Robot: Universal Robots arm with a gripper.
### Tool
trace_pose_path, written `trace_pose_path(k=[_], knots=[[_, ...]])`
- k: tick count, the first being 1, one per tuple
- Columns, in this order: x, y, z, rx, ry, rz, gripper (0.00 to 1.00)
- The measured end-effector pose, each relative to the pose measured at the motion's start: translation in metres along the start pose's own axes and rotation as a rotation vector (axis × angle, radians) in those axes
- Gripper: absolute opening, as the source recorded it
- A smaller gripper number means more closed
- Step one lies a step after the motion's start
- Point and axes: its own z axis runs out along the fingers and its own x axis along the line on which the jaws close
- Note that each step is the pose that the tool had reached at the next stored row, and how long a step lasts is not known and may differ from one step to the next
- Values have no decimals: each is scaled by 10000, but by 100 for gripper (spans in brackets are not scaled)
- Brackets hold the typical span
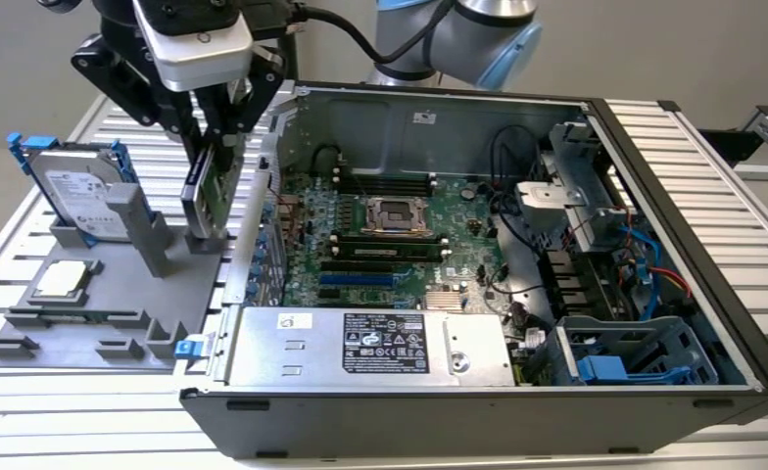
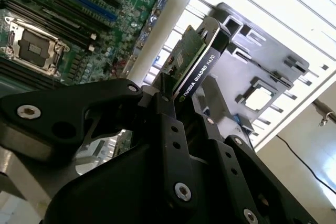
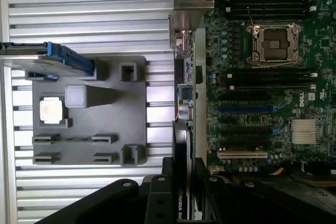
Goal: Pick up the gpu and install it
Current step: 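Pick up the gpu and move the gpu toward the slot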
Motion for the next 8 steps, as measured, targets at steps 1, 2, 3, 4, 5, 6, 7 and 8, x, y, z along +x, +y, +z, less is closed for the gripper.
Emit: trace_pose_path(k=[1,2,3,4,5,6,7,8], knots=[[-10,0,0,0,1,-1,0],[-20,1,0,0,0,-1,0],[-29,1,0,0,0,0,0],[-40,2,0,-1,0,0,0],[-50,2,-1,0,0,-1,0],[-59,3,0,-1,0,0,0],[-69,3,0,0,0,0,0],[-78,3,0,0,0,0,0]])
